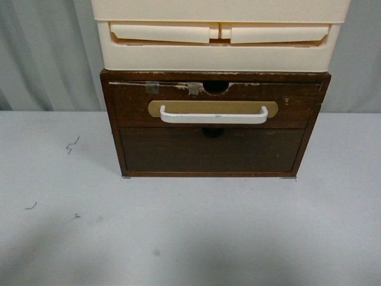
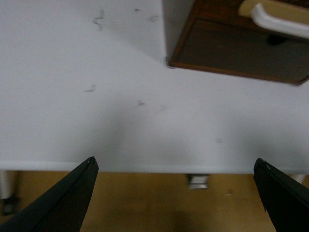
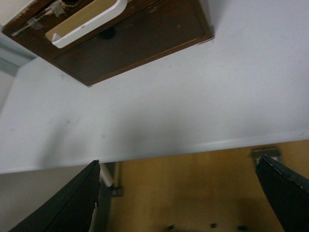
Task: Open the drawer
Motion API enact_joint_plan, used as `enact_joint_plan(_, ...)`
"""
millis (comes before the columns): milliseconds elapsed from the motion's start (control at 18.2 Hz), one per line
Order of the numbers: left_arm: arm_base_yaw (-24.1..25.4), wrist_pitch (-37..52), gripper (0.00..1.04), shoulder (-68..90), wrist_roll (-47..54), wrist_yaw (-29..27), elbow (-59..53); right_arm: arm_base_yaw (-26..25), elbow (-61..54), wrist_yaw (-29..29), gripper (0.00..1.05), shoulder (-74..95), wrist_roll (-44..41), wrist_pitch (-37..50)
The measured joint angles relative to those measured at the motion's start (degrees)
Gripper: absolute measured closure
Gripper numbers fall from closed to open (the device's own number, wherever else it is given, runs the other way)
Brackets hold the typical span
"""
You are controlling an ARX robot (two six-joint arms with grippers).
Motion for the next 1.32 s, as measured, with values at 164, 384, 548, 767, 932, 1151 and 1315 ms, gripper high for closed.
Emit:
enact_joint_plan(164,-4.09,18.10,0.07,15.93,-18.01,6.45,0.61,3.93,-0.04,-2.86,0.06,17.38,16.55,20.33)
enact_joint_plan(384,-9.38,59.30,0.07,48.28,-46.45,10.67,6.16,15.15,3.52,6.45,0.06,59.21,50.18,77.85)
enact_joint_plan(548,-12.20,73.13,0.07,63.19,-55.12,9.57,10.40,18.58,11.56,11.41,0.06,73.07,57.42,87.60)
enact_joint_plan(767,-13.31,79.10,0.07,71.89,-60.61,9.40,15.89,19.17,17.14,12.92,0.06,79.36,58.82,87.52)
enact_joint_plan(932,-14.34,80.13,0.07,77.66,-62.66,10.43,20.85,19.80,20.57,13.79,0.06,82.90,58.97,87.41)
enact_joint_plan(1151,-14.64,79.60,0.07,80.46,-63.19,10.97,24.37,19.93,23.89,14.36,0.06,85.22,58.93,87.54)
enact_joint_plan(1315,-14.64,79.08,0.07,83.34,-63.49,12.33,27.93,20.24,26.97,14.80,0.06,87.01,58.62,85.74)
